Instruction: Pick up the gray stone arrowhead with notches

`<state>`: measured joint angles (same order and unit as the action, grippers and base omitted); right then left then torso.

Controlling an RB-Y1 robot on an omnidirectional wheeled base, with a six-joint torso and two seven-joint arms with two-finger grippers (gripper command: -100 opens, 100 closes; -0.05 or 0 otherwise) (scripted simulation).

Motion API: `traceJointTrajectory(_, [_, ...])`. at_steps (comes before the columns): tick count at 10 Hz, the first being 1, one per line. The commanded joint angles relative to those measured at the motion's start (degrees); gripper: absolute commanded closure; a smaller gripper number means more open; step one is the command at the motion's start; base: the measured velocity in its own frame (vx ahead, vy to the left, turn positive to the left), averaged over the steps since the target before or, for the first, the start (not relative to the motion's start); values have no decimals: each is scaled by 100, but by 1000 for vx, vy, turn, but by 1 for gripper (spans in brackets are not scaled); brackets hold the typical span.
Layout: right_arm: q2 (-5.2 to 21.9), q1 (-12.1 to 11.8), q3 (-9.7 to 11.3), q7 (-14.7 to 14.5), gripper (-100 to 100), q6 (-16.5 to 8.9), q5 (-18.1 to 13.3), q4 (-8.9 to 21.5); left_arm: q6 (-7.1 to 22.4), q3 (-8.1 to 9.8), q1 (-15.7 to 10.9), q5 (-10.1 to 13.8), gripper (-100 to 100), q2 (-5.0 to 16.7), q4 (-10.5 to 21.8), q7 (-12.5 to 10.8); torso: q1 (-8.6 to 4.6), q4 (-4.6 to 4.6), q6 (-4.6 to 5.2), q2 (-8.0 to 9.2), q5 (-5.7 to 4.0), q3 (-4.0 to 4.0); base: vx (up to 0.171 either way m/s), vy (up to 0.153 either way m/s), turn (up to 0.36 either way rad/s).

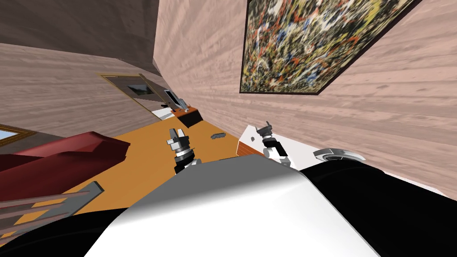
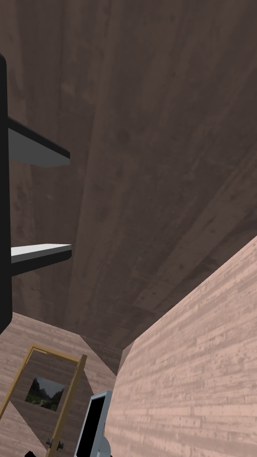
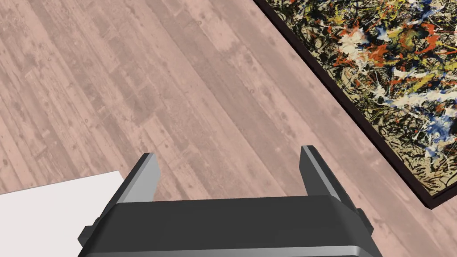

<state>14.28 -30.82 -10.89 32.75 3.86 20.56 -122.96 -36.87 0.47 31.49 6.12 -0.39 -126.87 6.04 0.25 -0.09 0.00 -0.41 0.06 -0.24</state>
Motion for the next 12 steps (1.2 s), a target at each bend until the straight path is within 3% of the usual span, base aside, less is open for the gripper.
traceJointTrajectory(1, [48, -97, -46, 164, -100, -253, 90, 19, 0, 0, 0, 0, 0, 0, 0, 0, 0, 0, 0, 0, 0, 0, 97, 80, -46])
traceJointTrajectory(2, [150, -140, -170, 405, -100, -436, 266, 143, 0, 0, 0, 0, 0, 0, 0, 0, -2, -1, -1, 2, 0, 0, 116, 78, -73])
traceJointTrajectory(4, [150, -140, -170, 415, -100, -583, 266, 143, 0, 0, -1, 0, 0, 0, 0, 0, -9, 0, -1, 5, -1, 2, 53, 38, -13])
traceJointTrajectory(5, [249, -184, -293, 664, -100, -781, 443, 274, 0, 0, -1, 0, 0, 1, 0, 0, -20, 4, -2, 21, -3, 11, 56, 67, -71])
traceJointTrajectory(6, [249, -184, -293, 664, -100, -919, 443, 274, 0, 0, -1, 0, 0, 0, 0, 0, -9, 4, 1, 18, -2, 10, 82, 78, -70])
traceJointTrajectory(9, [434, -270, -536, 1150, -100, -1422, 796, 558, 0, 0, 0, 0, 0, 0, 0, 0, 0, -1, -2, -4, 1, -3, 111, 96, -61])
traceJointTrajectory(12, [519, -313, -653, 1386, -100, -1945, 971, 708, 0, 0, 0, 0, 0, 0, 0, 0, 3, -2, -1, -8, 1, -5, 110, 88, -48])
